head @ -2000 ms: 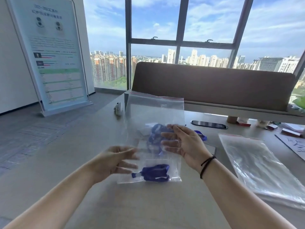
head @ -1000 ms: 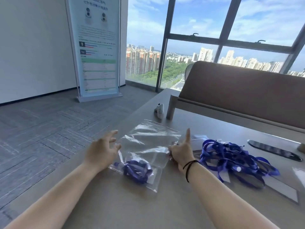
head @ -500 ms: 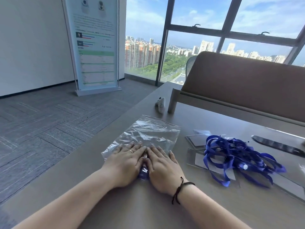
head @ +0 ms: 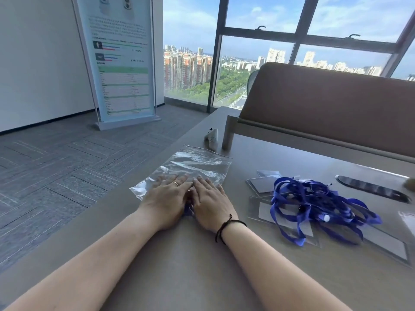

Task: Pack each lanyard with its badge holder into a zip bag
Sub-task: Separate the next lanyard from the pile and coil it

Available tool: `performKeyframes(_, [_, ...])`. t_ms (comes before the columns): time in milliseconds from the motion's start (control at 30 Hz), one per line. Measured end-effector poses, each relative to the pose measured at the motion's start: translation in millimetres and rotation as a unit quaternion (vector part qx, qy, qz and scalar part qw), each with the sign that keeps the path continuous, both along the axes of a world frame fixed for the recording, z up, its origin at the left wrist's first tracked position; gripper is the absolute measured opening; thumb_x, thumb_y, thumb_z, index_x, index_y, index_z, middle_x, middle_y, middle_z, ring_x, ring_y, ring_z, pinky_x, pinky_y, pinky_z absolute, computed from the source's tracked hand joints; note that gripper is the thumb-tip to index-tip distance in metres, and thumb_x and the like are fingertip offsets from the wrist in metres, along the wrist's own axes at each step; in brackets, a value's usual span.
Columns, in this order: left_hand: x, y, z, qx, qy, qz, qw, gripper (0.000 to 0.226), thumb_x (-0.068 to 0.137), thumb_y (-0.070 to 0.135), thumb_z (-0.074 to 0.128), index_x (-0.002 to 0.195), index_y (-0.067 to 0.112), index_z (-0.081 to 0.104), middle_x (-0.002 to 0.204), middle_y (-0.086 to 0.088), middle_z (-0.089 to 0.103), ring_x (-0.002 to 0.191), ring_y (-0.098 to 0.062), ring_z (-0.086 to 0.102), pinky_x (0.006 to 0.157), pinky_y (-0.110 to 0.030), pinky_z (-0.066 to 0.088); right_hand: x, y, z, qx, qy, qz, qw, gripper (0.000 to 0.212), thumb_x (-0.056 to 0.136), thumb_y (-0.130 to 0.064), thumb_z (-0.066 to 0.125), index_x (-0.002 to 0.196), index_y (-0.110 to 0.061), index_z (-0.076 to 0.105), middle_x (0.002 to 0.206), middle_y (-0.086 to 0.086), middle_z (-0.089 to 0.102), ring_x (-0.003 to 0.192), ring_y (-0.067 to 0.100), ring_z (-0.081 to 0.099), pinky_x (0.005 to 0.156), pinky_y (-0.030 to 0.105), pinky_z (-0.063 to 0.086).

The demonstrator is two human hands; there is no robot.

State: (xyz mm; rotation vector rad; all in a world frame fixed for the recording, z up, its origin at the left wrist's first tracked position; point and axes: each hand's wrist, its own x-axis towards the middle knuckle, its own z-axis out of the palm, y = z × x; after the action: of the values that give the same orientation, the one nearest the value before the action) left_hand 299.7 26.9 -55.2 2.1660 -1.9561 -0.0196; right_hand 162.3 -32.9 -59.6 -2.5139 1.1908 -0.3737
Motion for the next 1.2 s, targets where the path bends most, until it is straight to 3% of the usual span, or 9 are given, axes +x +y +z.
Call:
performKeyframes(100, [-33, 2, 4, -0.067, 0.033, -0.017, 0.997, 0.053, 0.103, 0.031, 0.032, 0.155, 0.022, 0.032, 0.162, 0.006, 0.031, 0.151, -0.01, 0.022, 0.125, -0.034, 0.01, -17, 9, 6, 0.036, -0.145, -0.024, 0.989, 0.048, 0.106, -0.024, 0.033, 0.153, -0.017, 0.035, 0.162, -0.001, 0.029, 0.15, 0.009, 0.019, 0.122, 0.021, 0.006])
performKeyframes(200, [-73, 3, 8, -0.105, 0.086, -0.059, 0.989, 0.056, 0.095, 0.031, 0.033, 0.15, 0.02, 0.041, 0.157, 0.003, 0.04, 0.147, -0.013, 0.03, 0.123, -0.034, 0.019, -61, 24, 13, 0.056, -0.207, -0.026, 0.976, 0.049, 0.102, -0.023, 0.039, 0.15, -0.018, 0.041, 0.156, -0.002, 0.041, 0.144, 0.008, 0.033, 0.121, 0.026, 0.022])
performKeyframes(367, [-152, -7, 8, -0.067, 0.152, -0.162, 0.973, 0.059, 0.088, 0.042, 0.038, 0.145, 0.031, 0.045, 0.155, 0.007, 0.043, 0.145, -0.011, 0.035, 0.118, -0.033, 0.029, -180, 42, 22, -0.027, -0.158, -0.054, 0.986, 0.046, 0.095, -0.02, 0.057, 0.141, -0.025, 0.054, 0.143, -0.017, 0.051, 0.133, -0.003, 0.044, 0.11, 0.015, 0.035])
performKeyframes(500, [-215, -12, 1, -0.042, 0.101, -0.199, 0.974, 0.057, 0.096, 0.047, 0.047, 0.149, 0.026, 0.042, 0.159, 0.005, 0.037, 0.147, -0.013, 0.031, 0.121, -0.028, 0.021, -263, 43, 9, -0.096, -0.057, -0.127, 0.986, 0.028, 0.091, -0.03, 0.064, 0.118, -0.025, 0.069, 0.124, -0.012, 0.063, 0.116, 0.007, 0.058, 0.1, 0.014, 0.039])
performKeyframes(667, [-236, -8, -10, -0.107, 0.102, -0.208, 0.967, 0.039, 0.096, 0.049, 0.046, 0.128, 0.032, 0.059, 0.132, 0.012, 0.061, 0.125, -0.013, 0.053, 0.106, -0.028, 0.039, -294, 41, 2, -0.098, -0.045, -0.174, 0.979, 0.037, 0.088, -0.043, 0.058, 0.121, -0.028, 0.063, 0.116, -0.012, 0.06, 0.111, 0.01, 0.056, 0.098, 0.024, 0.043])
performKeyframes(833, [-220, 3, -5, -0.157, 0.168, -0.231, 0.945, 0.021, 0.086, 0.022, 0.067, 0.103, 0.033, 0.072, 0.101, 0.019, 0.071, 0.099, -0.004, 0.064, 0.088, -0.029, 0.051, -287, 37, 3, -0.094, -0.019, -0.172, 0.98, 0.047, 0.089, -0.051, 0.055, 0.132, -0.034, 0.045, 0.118, -0.015, 0.054, 0.116, 0.013, 0.048, 0.101, 0.028, 0.037])
performKeyframes(933, [-218, 0, -2, -0.167, 0.235, -0.236, 0.928, 0.033, 0.086, 0.01, 0.075, 0.108, 0.034, 0.071, 0.102, 0.022, 0.069, 0.097, 0.003, 0.063, 0.084, -0.021, 0.051, -289, 39, 7, -0.073, -0.034, -0.169, 0.982, 0.05, 0.087, -0.05, 0.059, 0.128, -0.036, 0.034, 0.098, -0.019, 0.047, 0.105, 0.012, 0.051, 0.095, 0.03, 0.04])
performKeyframes(1067, [-228, 9, 8, -0.2, 0.282, -0.272, 0.898, 0.034, 0.089, 0.008, 0.07, 0.114, 0.03, 0.067, 0.102, 0.021, 0.066, 0.099, -0.001, 0.063, 0.084, -0.007, 0.043, -290, 42, 11, -0.06, -0.061, -0.16, 0.983, 0.068, 0.085, -0.048, 0.065, 0.138, -0.038, 0.023, 0.1, -0.021, 0.039, 0.104, 0.008, 0.05, 0.095, 0.027, 0.039])
performKeyframes(1200, [-238, 29, 16, -0.153, 0.343, -0.308, 0.874, 0.027, 0.092, 0.018, 0.067, 0.11, 0.037, 0.064, 0.1, 0.019, 0.067, 0.096, -0.006, 0.065, 0.083, -0.011, 0.046, -292, 44, 10, -0.056, -0.089, -0.12, 0.987, 0.063, 0.077, -0.058, 0.058, 0.134, -0.042, 0.036, 0.098, -0.026, 0.041, 0.095, 0.003, 0.046, 0.089, 0.023, 0.041])
